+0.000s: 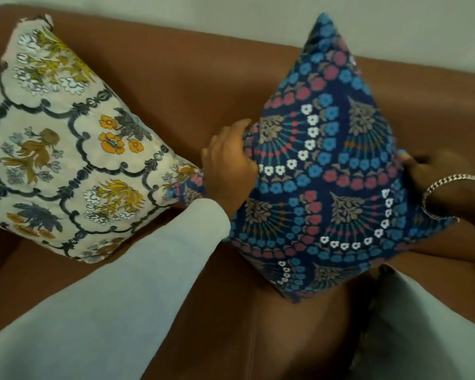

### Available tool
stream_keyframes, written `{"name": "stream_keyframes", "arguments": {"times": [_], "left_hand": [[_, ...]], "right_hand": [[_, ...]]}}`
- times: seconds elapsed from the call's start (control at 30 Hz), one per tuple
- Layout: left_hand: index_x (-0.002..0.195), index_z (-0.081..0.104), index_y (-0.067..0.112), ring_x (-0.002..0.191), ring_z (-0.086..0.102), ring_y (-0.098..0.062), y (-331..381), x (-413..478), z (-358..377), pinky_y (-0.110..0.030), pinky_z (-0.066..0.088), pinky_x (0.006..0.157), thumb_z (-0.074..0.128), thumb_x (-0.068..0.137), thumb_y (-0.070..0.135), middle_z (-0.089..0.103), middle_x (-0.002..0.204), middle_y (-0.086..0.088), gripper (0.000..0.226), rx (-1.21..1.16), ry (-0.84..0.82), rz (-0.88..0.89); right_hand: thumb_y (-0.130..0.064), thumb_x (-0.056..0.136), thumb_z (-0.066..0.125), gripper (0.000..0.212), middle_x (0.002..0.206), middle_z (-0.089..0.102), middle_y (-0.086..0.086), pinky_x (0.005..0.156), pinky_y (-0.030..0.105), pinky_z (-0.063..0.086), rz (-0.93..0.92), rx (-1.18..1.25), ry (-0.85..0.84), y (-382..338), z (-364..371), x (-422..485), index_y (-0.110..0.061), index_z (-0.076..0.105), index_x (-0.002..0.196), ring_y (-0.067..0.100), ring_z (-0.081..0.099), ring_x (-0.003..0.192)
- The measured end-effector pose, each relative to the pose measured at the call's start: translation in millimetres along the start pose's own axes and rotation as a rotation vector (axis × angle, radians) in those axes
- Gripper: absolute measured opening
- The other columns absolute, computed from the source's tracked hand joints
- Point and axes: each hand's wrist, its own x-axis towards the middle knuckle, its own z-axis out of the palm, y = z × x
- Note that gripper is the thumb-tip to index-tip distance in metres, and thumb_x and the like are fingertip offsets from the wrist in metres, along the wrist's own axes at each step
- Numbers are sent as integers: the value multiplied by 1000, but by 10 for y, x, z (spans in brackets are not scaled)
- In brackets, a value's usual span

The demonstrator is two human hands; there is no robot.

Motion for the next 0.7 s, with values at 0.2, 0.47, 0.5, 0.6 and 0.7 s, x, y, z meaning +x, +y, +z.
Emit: {"name": "stream_keyframes", "arguments": {"times": [0.2,0.47,0.5,0.6,0.7], "left_hand": [[111,65,2,90,64,-37,231,-39,224,-50,51,78,40,93,3,72,101,-18,31,3,176,-49],[150,27,4,149,18,-30,707,-845,538,-54,21,119,37,100,10,24,160,-15,51,46,98,-66],[150,26,5,150,15,-29,760,-983,594,-55,20,119,38,98,11,21,161,-15,54,56,87,-72],[151,26,6,151,9,-29,911,-1414,773,-57,21,119,44,94,15,16,162,-13,61,31,35,-80],[149,29,3,151,9,-29,1052,-1961,938,-55,19,120,47,91,8,17,162,-14,61,-15,-68,-62]], "right_hand": [[-32,96,43,35,100,68,29,76,41,45,-23,143,70,-195,218,-312,-6,68,96,48,60,95],[-27,90,52,21,110,68,5,91,50,47,-224,478,65,137,67,-518,-22,60,109,29,61,105],[-26,89,54,29,118,65,4,95,50,46,-286,471,34,234,43,-597,-22,57,117,27,58,110],[-23,81,57,45,131,58,6,100,48,42,-383,432,-23,673,60,-988,-18,54,126,28,53,120],[-22,80,57,46,134,57,6,105,39,39,-390,330,-135,1255,116,-1589,-18,56,125,21,50,124]]}}
